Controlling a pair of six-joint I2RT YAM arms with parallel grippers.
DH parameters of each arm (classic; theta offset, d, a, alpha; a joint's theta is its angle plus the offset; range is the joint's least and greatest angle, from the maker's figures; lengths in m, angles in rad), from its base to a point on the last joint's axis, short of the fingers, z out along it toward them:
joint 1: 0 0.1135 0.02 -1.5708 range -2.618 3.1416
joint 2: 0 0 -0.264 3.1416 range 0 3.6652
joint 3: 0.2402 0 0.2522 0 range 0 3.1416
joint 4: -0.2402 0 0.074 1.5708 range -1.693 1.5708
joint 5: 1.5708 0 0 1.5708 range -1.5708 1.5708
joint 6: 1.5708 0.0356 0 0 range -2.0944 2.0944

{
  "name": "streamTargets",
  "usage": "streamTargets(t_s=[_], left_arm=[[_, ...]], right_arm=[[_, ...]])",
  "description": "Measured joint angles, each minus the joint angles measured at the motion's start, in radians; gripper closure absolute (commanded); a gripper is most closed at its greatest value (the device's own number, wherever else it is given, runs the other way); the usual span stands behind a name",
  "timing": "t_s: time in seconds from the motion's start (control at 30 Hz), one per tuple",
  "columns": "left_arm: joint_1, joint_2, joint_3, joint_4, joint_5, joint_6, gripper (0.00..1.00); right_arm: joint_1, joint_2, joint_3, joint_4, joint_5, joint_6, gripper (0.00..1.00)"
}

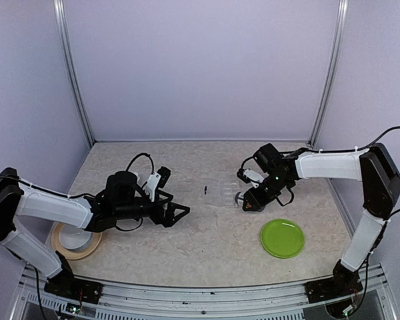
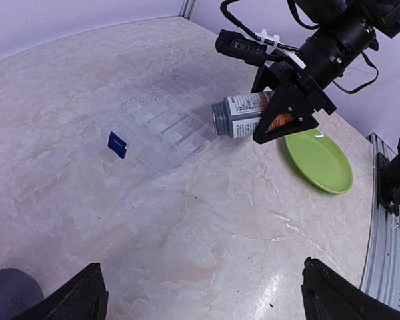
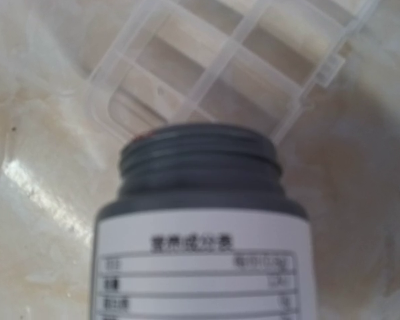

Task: Sort the pills into containers
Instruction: Pour the pill into the compartment of the pill container.

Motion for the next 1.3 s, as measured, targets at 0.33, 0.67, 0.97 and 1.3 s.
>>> streamTargets(t_s=[0.33,0.67,0.97,1.3], left_arm=[[-0.001,0.0,0.0,0.0,0.0,0.0,0.01],[-0.001,0.0,0.0,0.0,0.0,0.0,0.01],[-0.002,0.0,0.0,0.0,0.0,0.0,0.01],[-0.002,0.0,0.0,0.0,0.0,0.0,0.01]], right_arm=[[0.0,0.006,0.005,-0.019,0.0,-0.008,0.97],[0.0,0.007,0.008,-0.019,0.0,-0.01,0.97],[0.0,0.007,0.008,-0.018,-0.007,-0.013,0.97],[0.0,0.023,0.012,-0.014,-0.006,-0.016,0.97]])
